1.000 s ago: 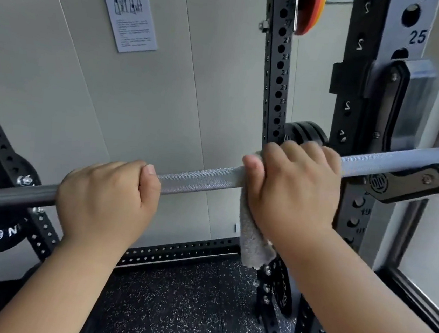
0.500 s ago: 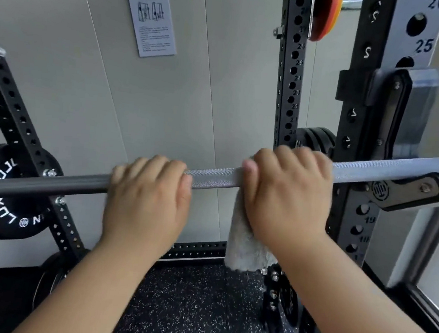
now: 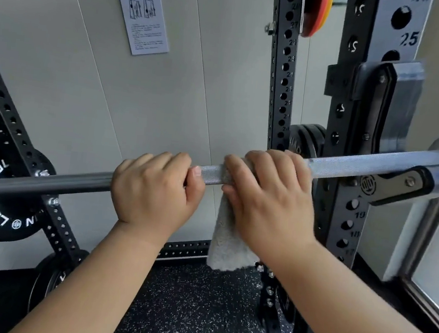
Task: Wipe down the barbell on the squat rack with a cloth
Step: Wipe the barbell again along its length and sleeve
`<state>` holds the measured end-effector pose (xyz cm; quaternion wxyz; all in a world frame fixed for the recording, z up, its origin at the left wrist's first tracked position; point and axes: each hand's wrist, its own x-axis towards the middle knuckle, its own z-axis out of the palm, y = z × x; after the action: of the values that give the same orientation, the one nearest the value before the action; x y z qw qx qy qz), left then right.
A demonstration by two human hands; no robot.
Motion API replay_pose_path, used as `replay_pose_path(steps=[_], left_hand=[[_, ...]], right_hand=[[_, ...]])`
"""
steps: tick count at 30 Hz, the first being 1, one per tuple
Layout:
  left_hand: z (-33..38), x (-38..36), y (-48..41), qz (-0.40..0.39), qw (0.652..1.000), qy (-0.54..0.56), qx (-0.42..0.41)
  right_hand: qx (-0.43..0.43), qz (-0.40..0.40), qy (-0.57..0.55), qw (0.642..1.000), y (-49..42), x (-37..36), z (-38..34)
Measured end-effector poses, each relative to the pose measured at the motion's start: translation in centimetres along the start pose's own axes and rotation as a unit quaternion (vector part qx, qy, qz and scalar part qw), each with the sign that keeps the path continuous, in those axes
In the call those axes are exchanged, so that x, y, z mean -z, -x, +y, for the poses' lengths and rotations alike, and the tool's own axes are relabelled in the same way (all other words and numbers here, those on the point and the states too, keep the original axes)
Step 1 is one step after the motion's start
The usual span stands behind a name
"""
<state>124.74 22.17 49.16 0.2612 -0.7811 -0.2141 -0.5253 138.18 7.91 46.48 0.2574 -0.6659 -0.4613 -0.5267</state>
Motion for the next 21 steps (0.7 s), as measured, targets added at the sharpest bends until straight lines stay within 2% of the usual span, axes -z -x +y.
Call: replay_pose_path(steps=[2,7,9,11,14,16,19,21], left_hand=[[0.0,0.2,0.0,-0.006,1.000,0.008,0.001],[0.0,0.5,0.0,-0.022,1.000,0.017,-0.001],[0.0,0.4,0.1,-0.021,1.000,0.012,0.005],[0.1,0.4,0.2,-0.022,1.000,0.007,0.012],[0.6,0.6,0.3,-0.032,0.999,0.016,0.040],[1.0,0.9,0.6,-0.044,0.997,0.029,0.058],[1.8,1.3,0.9,-0.075,0.995,0.040,0.050],[2.6,1.3,1.0,-0.094,0.995,0.038,0.015]], right_hand=[[0.021,-0.019,-0.006,1.000,-1.0,0.4,1.7],[-0.114,0.001,0.022,0.993,-3.3,0.4,2.4],[-0.103,0.020,0.018,0.994,-1.5,-0.2,1.2],[-0.056,0.031,0.007,0.998,0.2,-0.1,0.7],[0.002,-0.017,-0.012,1.000,-0.7,0.9,3.1],[-0.032,-0.027,-0.008,0.999,-2.5,1.0,5.0],[-0.109,0.009,0.016,0.994,-3.0,0.7,4.3],[-0.095,0.032,0.014,0.995,-0.9,-0.1,3.3]])
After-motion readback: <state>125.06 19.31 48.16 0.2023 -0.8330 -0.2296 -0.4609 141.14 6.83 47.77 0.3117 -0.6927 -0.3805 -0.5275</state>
